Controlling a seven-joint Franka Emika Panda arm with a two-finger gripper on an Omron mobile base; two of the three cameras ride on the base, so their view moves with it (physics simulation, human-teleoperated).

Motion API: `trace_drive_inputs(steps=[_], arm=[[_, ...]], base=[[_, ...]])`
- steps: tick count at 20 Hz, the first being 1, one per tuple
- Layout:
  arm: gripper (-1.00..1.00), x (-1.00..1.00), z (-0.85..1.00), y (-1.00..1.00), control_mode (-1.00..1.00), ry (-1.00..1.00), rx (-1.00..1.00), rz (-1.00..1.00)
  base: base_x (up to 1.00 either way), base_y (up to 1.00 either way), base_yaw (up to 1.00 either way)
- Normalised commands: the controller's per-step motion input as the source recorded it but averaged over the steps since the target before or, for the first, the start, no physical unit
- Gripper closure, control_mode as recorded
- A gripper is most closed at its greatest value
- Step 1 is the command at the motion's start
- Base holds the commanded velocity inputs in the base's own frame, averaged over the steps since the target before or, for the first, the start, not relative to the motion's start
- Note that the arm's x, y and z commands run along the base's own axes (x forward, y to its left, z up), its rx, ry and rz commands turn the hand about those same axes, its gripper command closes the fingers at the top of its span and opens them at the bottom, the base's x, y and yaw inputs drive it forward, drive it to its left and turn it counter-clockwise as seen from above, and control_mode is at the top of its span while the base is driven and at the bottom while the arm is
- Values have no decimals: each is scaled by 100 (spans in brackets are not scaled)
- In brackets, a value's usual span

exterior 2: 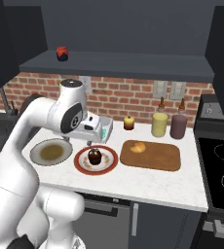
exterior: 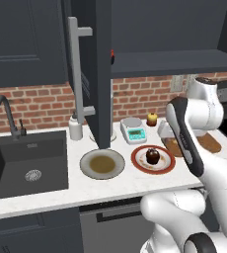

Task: From the different types of pastries on the counter, select a croissant and place it on the cutting board. Then retrieve a jar of jam from the cabinet and place it alongside the croissant on the cutting board.

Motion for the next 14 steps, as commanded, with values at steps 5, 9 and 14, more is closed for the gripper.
trace_drive_inputs(steps=[5,9,14], arm=[[-100,-43,93,25,-100,-18,0,8],[-100,-22,96,42,-100,-18,0,7],[-100,-1,99,65,-100,-20,0,9]], base=[[0,0,0],[0,0,0],[0,0,0]])
